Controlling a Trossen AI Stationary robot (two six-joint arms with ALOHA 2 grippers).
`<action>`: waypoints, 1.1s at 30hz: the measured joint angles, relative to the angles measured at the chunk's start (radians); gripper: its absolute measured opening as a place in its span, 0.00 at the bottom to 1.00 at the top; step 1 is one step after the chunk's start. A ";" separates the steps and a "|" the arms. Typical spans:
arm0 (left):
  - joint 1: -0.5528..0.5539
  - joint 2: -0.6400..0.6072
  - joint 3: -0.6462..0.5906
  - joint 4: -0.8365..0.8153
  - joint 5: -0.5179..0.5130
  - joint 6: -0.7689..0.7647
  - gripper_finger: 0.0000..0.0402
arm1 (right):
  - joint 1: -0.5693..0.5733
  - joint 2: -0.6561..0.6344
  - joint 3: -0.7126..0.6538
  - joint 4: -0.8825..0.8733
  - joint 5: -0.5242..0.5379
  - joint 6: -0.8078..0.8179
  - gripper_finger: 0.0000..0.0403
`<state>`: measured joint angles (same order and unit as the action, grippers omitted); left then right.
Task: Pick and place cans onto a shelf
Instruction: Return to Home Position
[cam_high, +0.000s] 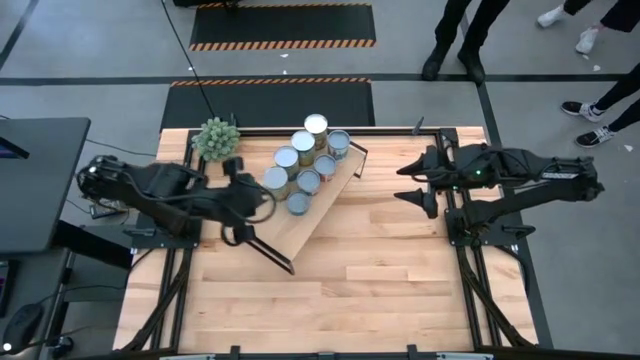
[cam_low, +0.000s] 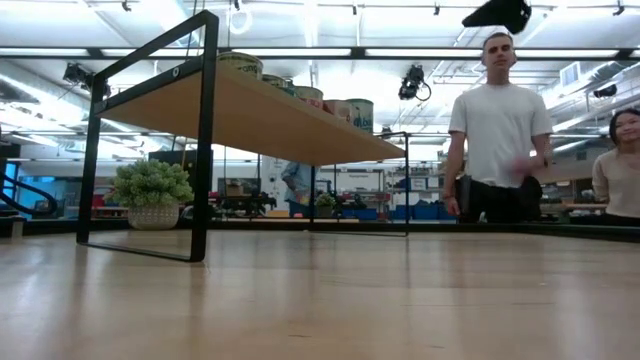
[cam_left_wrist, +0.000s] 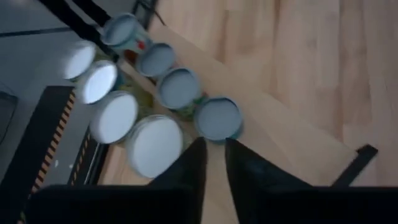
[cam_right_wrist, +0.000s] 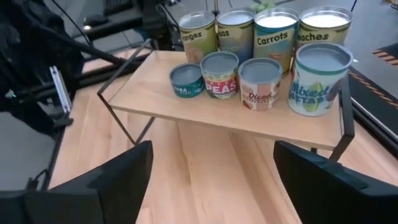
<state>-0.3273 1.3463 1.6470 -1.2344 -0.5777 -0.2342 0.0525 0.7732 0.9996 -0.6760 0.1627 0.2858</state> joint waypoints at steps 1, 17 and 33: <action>-0.003 -0.023 -0.019 0.013 -0.014 -0.013 0.15 | 0.000 -0.018 -0.021 0.015 -0.002 0.004 0.84; -0.001 -0.435 -0.481 0.337 -0.227 -0.311 0.01 | 0.000 -0.232 -0.287 0.235 -0.077 0.034 0.27; -0.001 -0.692 -1.121 0.957 -0.290 -0.631 0.00 | -0.001 -0.404 -0.669 0.534 -0.095 0.349 0.02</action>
<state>-0.3284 0.6547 0.5259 -0.2774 -0.8676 -0.8651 0.0510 0.3692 0.3308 -0.1419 0.0676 0.6349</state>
